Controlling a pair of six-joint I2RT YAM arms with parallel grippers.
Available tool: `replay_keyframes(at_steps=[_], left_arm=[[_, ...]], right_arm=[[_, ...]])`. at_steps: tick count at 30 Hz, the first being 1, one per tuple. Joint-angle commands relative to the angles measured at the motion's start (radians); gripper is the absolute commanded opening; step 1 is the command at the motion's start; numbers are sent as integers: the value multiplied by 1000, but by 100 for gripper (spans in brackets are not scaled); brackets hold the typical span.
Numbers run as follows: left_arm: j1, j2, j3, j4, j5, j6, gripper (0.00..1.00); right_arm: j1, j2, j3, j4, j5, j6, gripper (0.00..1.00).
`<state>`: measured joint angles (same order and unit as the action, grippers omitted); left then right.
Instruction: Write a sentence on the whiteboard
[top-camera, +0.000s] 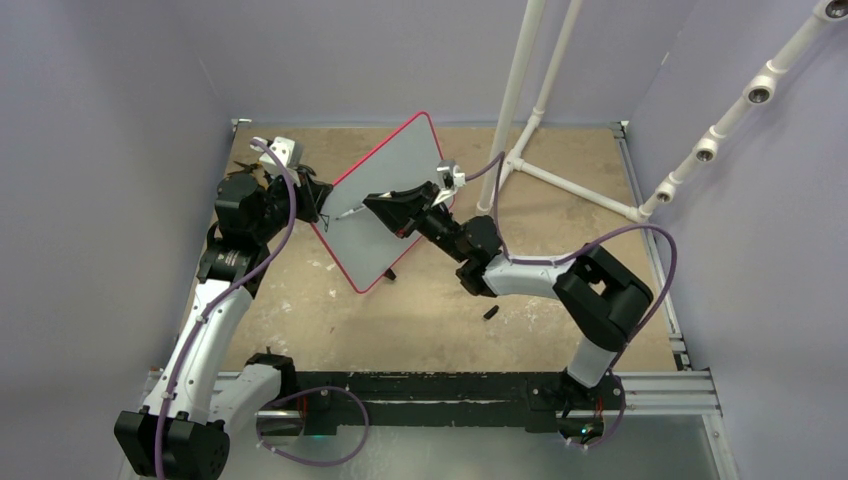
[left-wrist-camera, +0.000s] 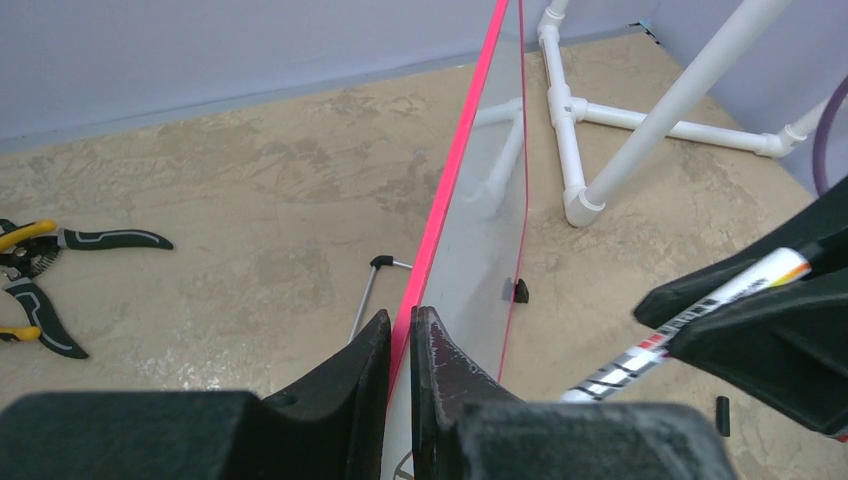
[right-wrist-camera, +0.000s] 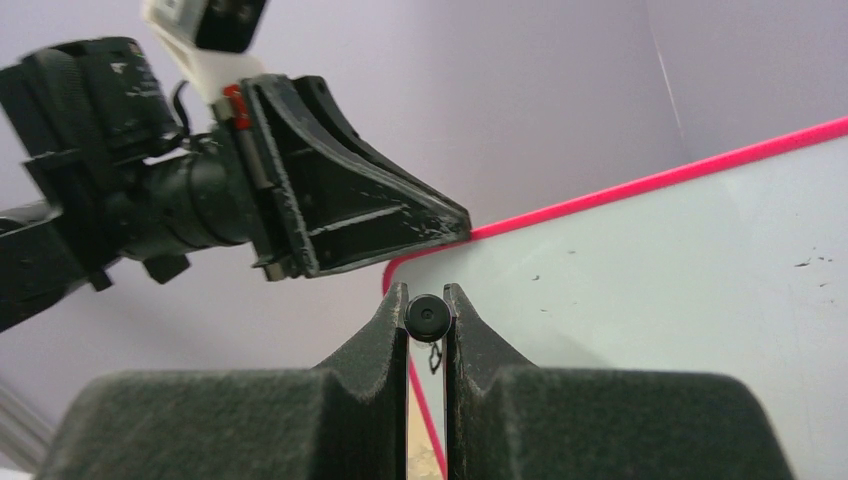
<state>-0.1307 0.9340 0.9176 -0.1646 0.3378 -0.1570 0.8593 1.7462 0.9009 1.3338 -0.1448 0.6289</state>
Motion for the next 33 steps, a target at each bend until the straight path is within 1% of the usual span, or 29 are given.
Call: replay_keyframes(at_steps=[1, 6, 9, 17, 33], left_arm=[[12, -1, -16, 26, 22, -10, 11], [13, 2, -19, 25, 29, -13, 11], [13, 3, -19, 27, 30, -13, 11], [13, 9, -25, 25, 27, -13, 11], [14, 17, -24, 25, 29, -15, 10]], right_arm=[[3, -91, -44, 67, -11, 3, 0], [0, -138, -88, 46, -50, 6, 0], [-3, -141, -84, 40, -64, -10, 0], [-22, -73, -34, 50, -130, -10, 0], [-34, 1, 48, 62, -121, -9, 0]])
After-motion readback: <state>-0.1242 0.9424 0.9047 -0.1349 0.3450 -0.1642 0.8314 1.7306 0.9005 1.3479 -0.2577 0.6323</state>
